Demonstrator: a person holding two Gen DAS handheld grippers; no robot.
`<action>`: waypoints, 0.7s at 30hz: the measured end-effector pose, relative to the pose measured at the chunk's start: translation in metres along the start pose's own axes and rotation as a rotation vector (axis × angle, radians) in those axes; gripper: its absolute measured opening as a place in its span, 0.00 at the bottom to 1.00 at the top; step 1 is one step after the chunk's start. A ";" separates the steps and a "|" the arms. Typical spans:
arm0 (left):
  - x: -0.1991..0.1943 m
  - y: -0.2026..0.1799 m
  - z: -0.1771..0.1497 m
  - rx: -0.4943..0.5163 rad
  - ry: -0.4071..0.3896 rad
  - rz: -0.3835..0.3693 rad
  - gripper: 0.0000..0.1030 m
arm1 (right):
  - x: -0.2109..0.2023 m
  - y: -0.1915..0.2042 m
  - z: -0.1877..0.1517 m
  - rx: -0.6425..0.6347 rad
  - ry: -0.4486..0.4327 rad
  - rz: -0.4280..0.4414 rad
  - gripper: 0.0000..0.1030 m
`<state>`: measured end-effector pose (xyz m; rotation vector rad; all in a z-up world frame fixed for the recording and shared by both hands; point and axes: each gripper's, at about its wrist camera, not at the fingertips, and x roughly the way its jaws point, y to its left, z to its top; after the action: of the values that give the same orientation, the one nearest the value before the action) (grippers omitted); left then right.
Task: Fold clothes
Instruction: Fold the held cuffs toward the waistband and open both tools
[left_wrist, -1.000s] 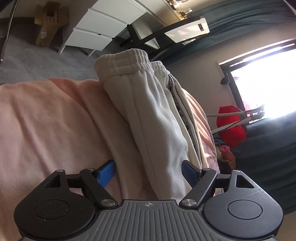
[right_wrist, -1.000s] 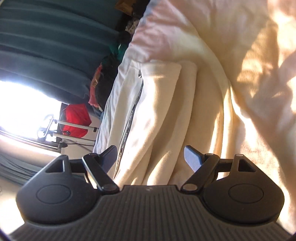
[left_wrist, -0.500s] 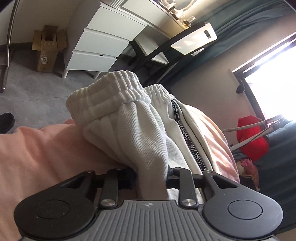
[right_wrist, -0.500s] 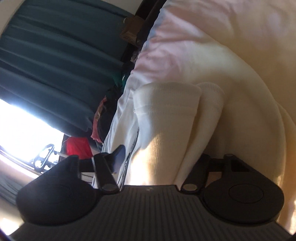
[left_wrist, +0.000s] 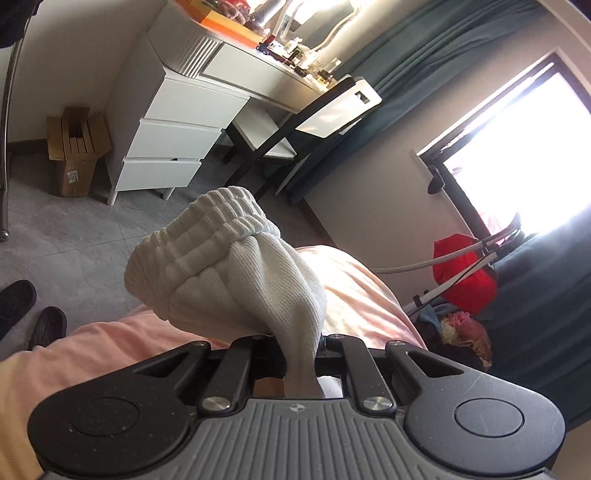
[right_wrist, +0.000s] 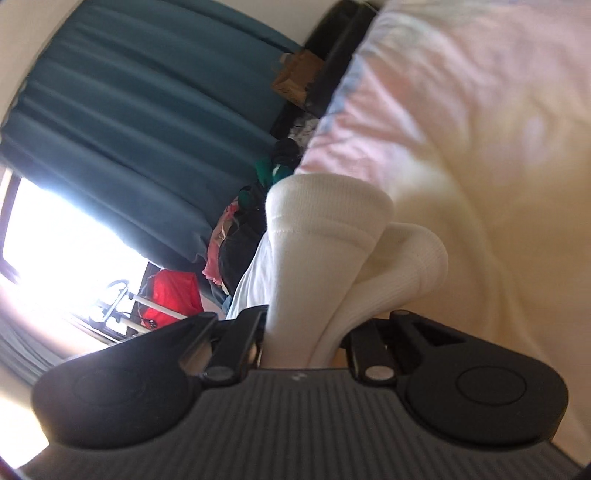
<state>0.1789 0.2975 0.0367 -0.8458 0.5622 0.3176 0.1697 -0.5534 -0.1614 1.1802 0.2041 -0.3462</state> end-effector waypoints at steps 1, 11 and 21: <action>-0.013 0.006 -0.005 0.028 0.009 0.004 0.10 | -0.013 -0.001 0.003 0.014 0.000 -0.006 0.11; -0.079 0.099 -0.071 0.182 0.109 0.069 0.12 | -0.095 -0.017 0.004 -0.080 0.132 -0.205 0.12; -0.106 0.087 -0.108 0.500 0.069 0.043 0.60 | -0.132 -0.038 0.000 0.066 0.119 -0.284 0.54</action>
<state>0.0148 0.2633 -0.0125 -0.3626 0.6878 0.1743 0.0329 -0.5452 -0.1501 1.2406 0.4697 -0.5345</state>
